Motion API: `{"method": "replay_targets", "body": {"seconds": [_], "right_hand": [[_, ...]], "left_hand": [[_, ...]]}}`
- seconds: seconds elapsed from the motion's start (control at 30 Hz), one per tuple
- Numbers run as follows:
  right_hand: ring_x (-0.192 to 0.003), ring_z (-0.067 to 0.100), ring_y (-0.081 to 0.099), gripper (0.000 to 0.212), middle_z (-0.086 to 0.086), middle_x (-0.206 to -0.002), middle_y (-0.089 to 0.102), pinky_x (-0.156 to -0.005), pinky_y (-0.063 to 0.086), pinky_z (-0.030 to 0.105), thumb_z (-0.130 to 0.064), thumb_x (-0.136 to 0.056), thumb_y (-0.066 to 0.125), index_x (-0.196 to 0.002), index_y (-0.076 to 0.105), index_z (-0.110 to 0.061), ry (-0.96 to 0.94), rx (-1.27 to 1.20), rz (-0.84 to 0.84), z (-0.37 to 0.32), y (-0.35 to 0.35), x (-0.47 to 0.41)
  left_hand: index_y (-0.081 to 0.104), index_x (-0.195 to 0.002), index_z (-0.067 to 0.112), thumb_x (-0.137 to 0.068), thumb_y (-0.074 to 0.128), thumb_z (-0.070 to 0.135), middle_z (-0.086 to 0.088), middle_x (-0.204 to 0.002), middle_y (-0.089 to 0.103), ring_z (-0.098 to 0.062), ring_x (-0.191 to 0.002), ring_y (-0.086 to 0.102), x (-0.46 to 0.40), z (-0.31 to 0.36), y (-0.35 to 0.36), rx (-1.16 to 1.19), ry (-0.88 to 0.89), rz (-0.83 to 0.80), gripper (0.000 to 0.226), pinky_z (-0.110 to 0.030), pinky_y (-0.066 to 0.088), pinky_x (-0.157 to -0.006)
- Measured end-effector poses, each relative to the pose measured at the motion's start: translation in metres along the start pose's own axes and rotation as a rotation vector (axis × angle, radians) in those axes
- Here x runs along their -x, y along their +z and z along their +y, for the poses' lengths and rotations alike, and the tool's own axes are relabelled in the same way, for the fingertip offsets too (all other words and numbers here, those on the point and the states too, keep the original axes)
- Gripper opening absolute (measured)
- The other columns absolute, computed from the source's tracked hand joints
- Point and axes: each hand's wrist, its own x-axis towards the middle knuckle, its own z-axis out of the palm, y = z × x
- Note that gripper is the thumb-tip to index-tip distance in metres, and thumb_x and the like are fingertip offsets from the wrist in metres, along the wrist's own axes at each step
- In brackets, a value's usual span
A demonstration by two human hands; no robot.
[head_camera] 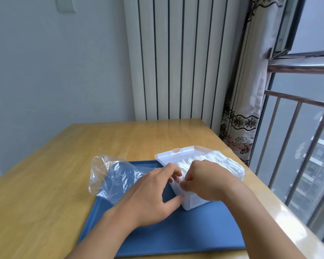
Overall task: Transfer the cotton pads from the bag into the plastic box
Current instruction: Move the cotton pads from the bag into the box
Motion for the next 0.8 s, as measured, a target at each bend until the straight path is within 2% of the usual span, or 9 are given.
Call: {"method": "replay_targets", "body": {"seconds": [0.1, 0.2, 0.3, 0.37, 0.47, 0.57, 0.67, 0.73, 0.8], "right_hand": [[-0.049, 0.016, 0.033, 0.052, -0.002, -0.056, 0.036, -0.047, 0.024, 0.029, -0.048, -0.096, 0.054, -0.059, 0.033, -0.019, -0.012, 0.050, 0.060, -0.004, 0.004, -0.002], [-0.047, 0.016, 0.031, 0.052, -0.002, -0.053, 0.034, -0.050, 0.026, 0.030, -0.040, -0.099, 0.051, -0.056, 0.035, -0.016, -0.150, -0.103, -0.029, -0.002, 0.003, 0.001], [-0.043, 0.015, 0.040, 0.043, 0.001, -0.057, 0.048, -0.048, 0.032, 0.026, -0.033, -0.098, 0.054, -0.065, 0.056, -0.006, -0.222, -0.324, -0.053, 0.002, -0.002, 0.007], [-0.044, 0.009, 0.056, 0.029, -0.003, -0.066, 0.070, -0.045, 0.038, 0.018, -0.028, -0.097, 0.059, -0.077, 0.071, -0.012, -0.246, -0.421, 0.075, 0.005, -0.009, 0.007], [-0.048, 0.001, 0.057, 0.016, -0.006, -0.069, 0.075, -0.045, 0.042, 0.016, -0.017, -0.090, 0.064, -0.081, 0.077, -0.022, -0.222, -0.510, 0.335, 0.016, -0.020, 0.004], [-0.052, 0.003, 0.060, 0.015, -0.007, -0.063, 0.073, -0.044, 0.040, 0.013, -0.015, -0.087, 0.067, -0.079, 0.078, -0.022, -0.194, -0.457, 0.450, 0.021, -0.018, 0.001], [-0.061, 0.009, 0.067, 0.013, -0.006, -0.066, 0.074, -0.057, 0.055, 0.026, -0.013, -0.084, 0.069, -0.079, 0.078, -0.022, -0.268, -0.571, 0.326, 0.016, -0.011, 0.000], [-0.064, 0.007, 0.067, 0.013, -0.007, -0.067, 0.074, -0.062, 0.057, 0.028, -0.015, -0.082, 0.069, -0.077, 0.078, -0.023, -0.330, -0.519, 0.260, 0.011, -0.005, -0.001], [-0.067, 0.006, 0.068, 0.014, -0.009, -0.069, 0.073, -0.065, 0.058, 0.030, -0.015, -0.081, 0.067, -0.076, 0.077, -0.023, -0.351, -0.441, 0.274, 0.009, 0.000, -0.004]], "left_hand": [[0.044, -0.119, 0.046, -0.083, 0.064, 0.051, 0.025, -0.110, 0.055, -0.004, -0.108, 0.056, -0.001, 0.000, 0.000, -0.030, 0.017, 0.005, 0.042, -0.033, 0.051, -0.092], [0.054, -0.112, 0.042, -0.078, 0.066, 0.054, 0.020, -0.104, 0.054, -0.004, -0.100, 0.058, -0.002, -0.005, -0.005, -0.067, 0.010, 0.023, 0.039, -0.033, 0.052, -0.085], [0.064, -0.099, 0.035, -0.080, 0.060, 0.065, 0.017, -0.098, 0.054, -0.005, -0.089, 0.057, -0.002, -0.009, -0.010, -0.095, -0.032, 0.059, 0.036, -0.032, 0.052, -0.075], [0.065, -0.103, 0.034, -0.082, 0.049, 0.073, 0.018, -0.099, 0.053, -0.002, -0.089, 0.054, -0.002, -0.008, -0.011, -0.131, -0.059, 0.087, 0.047, -0.028, 0.050, -0.074], [0.059, -0.126, 0.032, -0.081, 0.048, 0.075, 0.024, -0.109, 0.048, 0.003, -0.107, 0.047, -0.002, -0.001, -0.007, -0.168, -0.058, 0.130, 0.063, -0.025, 0.048, -0.086], [0.064, -0.115, 0.030, -0.082, 0.059, 0.056, 0.023, -0.107, 0.052, 0.001, -0.104, 0.049, -0.002, -0.001, -0.004, -0.128, -0.025, 0.196, 0.043, -0.022, 0.046, -0.086], [0.070, -0.094, 0.025, -0.083, 0.070, 0.027, 0.019, -0.090, 0.059, -0.003, -0.085, 0.057, -0.004, -0.003, -0.003, -0.048, 0.054, 0.277, 0.011, -0.022, 0.049, -0.073], [0.072, -0.083, 0.021, -0.082, 0.074, 0.014, 0.017, -0.082, 0.064, -0.004, -0.078, 0.062, -0.005, -0.004, -0.003, 0.001, 0.105, 0.301, 0.008, -0.025, 0.052, -0.070], [0.076, -0.078, 0.021, -0.083, 0.076, 0.013, 0.016, -0.079, 0.070, -0.004, -0.076, 0.067, -0.006, -0.004, -0.001, 0.013, 0.129, 0.260, 0.009, -0.029, 0.055, -0.069]]}}
